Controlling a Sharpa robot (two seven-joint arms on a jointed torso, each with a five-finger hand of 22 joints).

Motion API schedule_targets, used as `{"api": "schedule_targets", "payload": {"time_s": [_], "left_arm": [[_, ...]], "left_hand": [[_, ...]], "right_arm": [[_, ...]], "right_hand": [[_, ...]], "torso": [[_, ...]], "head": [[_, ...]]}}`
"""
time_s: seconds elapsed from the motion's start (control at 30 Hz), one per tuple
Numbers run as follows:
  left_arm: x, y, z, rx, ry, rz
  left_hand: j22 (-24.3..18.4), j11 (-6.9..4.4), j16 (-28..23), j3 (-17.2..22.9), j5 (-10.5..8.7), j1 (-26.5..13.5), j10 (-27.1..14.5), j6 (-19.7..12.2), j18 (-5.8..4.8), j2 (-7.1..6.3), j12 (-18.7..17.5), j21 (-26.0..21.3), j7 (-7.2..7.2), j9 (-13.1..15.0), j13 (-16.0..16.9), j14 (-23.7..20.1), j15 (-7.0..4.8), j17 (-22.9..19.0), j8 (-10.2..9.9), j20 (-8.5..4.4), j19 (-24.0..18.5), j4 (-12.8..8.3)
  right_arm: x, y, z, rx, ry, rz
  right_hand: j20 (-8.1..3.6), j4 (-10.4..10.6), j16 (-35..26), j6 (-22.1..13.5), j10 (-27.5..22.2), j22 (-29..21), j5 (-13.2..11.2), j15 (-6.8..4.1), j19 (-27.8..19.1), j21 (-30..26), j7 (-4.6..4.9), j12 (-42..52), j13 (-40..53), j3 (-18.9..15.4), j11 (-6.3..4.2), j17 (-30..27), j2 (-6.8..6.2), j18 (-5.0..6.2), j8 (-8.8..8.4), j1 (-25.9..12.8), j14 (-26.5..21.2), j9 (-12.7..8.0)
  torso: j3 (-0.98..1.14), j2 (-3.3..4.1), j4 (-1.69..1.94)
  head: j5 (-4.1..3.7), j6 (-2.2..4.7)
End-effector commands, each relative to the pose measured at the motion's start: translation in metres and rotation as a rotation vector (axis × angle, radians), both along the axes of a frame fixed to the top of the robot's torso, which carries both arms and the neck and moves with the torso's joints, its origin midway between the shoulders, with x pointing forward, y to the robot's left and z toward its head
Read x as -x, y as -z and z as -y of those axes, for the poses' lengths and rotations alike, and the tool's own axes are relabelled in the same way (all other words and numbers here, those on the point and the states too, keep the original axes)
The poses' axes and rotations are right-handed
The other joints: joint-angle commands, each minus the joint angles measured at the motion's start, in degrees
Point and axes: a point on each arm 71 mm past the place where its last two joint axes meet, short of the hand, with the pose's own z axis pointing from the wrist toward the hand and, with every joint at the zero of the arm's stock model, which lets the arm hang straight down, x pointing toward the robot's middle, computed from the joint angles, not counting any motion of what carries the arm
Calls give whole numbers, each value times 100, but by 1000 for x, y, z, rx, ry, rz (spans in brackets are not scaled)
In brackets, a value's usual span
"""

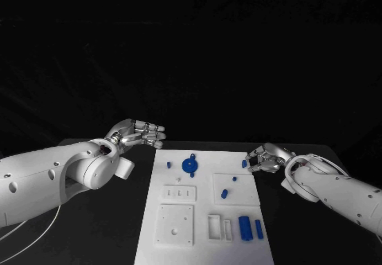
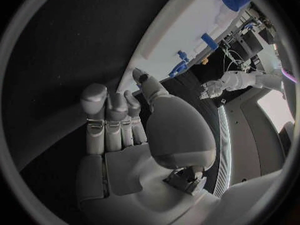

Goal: Assemble the parts on the task board

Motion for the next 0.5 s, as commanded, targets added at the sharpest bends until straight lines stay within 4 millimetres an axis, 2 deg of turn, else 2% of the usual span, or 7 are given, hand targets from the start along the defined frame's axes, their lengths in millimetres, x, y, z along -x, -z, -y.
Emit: {"api": "schedule_targets", "payload": {"time_s": [0.03,0.3,0.5], "left_arm": [[0,-1,1,-1,17,6],[0,-1,1,-3,15,5],[0,-1,0,-4,16,4]], "left_hand": [[-12,10,-3,-18,-19,-21,-50,1,13,-2,-13,-21,-6,8,9,-49,3,7,7,8,-16,0],[-11,14,-2,-20,-19,-10,-65,2,14,-2,-16,-17,-5,8,8,-49,4,6,7,7,-17,-6],[-11,14,-2,-20,-19,-10,-65,2,14,-2,-16,-17,-5,8,8,-49,4,6,7,7,-17,-6]], "right_arm": [[2,3,-6,-2,-43,-37],[4,4,-11,-10,-59,-53],[3,4,-13,-20,-40,-39]], "right_hand": [[29,2,21,50,1,495,22,13,328,-7,-8,22,12,8,20,10,2,35,7,-50,8,-3],[27,4,26,109,3,506,16,11,330,-6,-22,35,21,-61,13,26,29,38,6,-103,11,-3],[33,41,41,101,15,510,-57,13,336,1,-28,55,32,-305,13,55,100,52,8,-147,20,-2]], "torso": [[1,-5,-7],[1,-6,9],[3,-6,2]], "head": [[1,-13],[-12,-12],[-6,4]]}}
